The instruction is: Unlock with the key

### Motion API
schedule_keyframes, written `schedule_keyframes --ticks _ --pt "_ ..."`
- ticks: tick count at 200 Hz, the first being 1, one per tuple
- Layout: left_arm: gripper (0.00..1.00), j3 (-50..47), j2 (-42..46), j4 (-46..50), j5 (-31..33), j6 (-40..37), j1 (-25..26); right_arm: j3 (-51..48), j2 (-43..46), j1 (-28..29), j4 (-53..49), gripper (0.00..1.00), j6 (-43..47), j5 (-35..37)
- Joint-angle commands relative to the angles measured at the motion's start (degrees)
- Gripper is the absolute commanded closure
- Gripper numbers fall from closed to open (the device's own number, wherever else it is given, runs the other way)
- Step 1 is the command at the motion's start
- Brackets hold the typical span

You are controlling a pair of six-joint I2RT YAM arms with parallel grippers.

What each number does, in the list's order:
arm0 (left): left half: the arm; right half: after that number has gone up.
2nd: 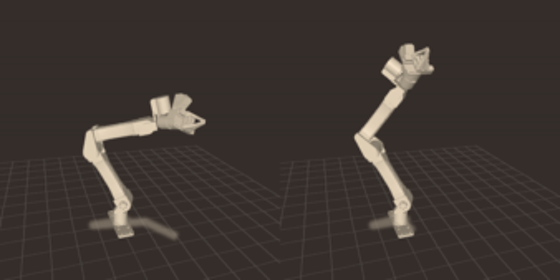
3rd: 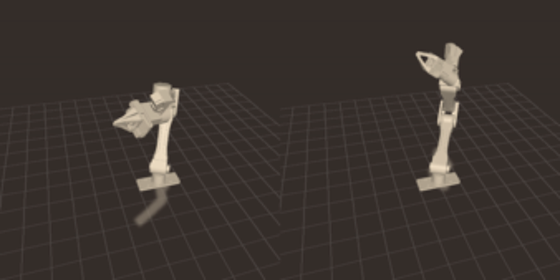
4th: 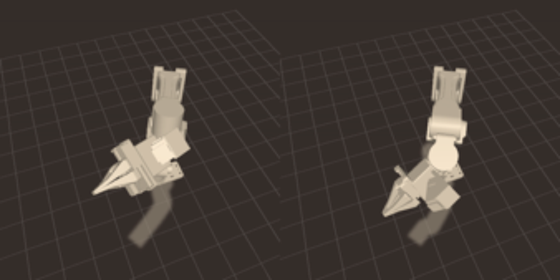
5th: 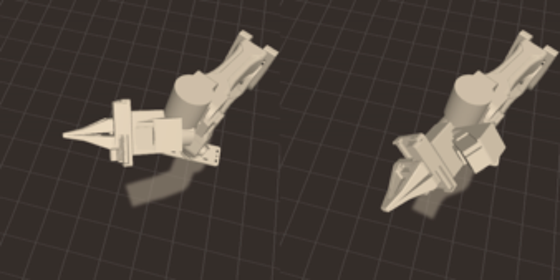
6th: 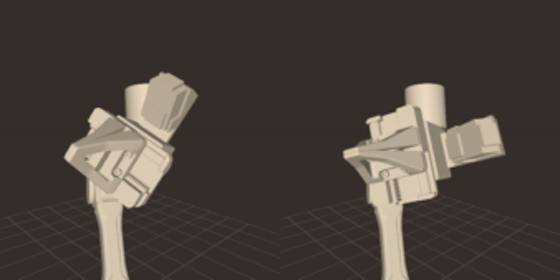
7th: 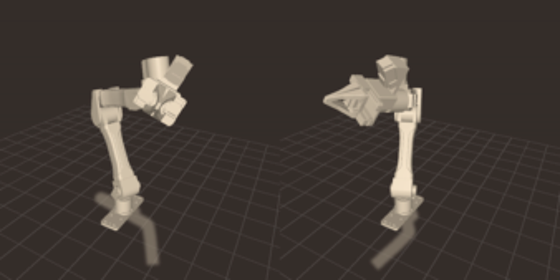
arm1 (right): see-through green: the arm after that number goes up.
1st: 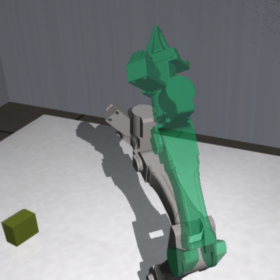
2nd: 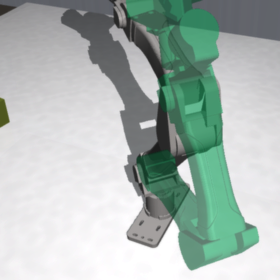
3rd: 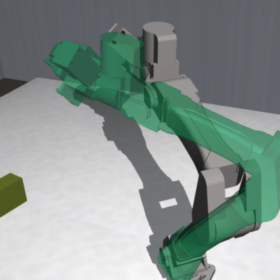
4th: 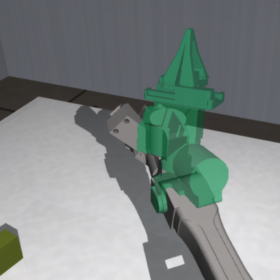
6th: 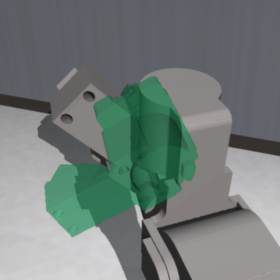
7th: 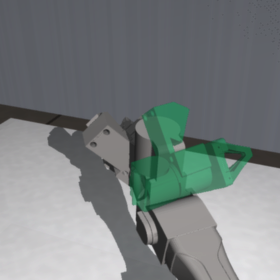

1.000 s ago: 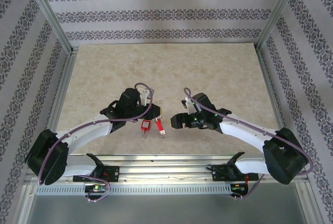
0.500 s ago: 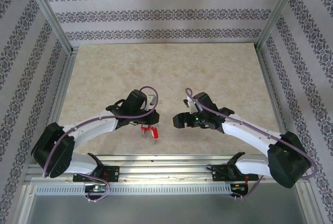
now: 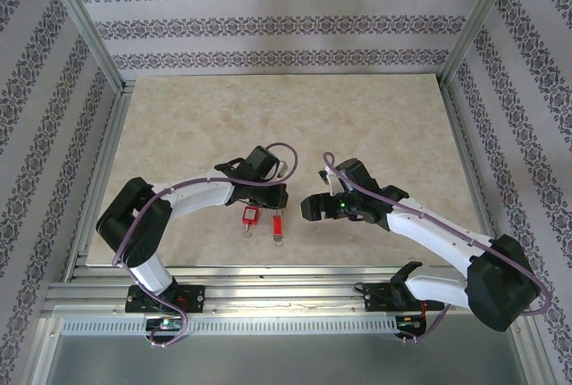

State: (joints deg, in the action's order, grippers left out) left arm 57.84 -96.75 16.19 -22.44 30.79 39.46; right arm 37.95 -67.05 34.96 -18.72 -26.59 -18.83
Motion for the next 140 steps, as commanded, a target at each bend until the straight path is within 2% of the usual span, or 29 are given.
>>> schedule_keyframes --ticks 1,56,69,102,140 --pt "1.00 2.3 -3.4 0.8 -0.2 -1.4 1.4 0.2 1.7 -0.9 -1.3 0.18 1.4 1.0" --pt "1.00 7.2 -10.3 2.0 -0.5 -0.4 2.9 -1.8 2.9 -2.5 -2.8 0.18 1.3 2.0" --pt "1.00 8.9 -11.8 3.4 0.5 -0.3 3.3 -2.6 3.5 -2.6 -1.4 0.19 1.2 -1.4" --pt "1.00 9.9 -12.8 3.5 0.7 0.7 3.4 -3.6 1.1 1.3 2.4 0.21 -1.8 -4.2" --pt "1.00 9.6 -13.0 3.0 0.6 1.7 3.4 -6.7 -4.3 6.8 14.7 0.26 -11.5 -1.3"
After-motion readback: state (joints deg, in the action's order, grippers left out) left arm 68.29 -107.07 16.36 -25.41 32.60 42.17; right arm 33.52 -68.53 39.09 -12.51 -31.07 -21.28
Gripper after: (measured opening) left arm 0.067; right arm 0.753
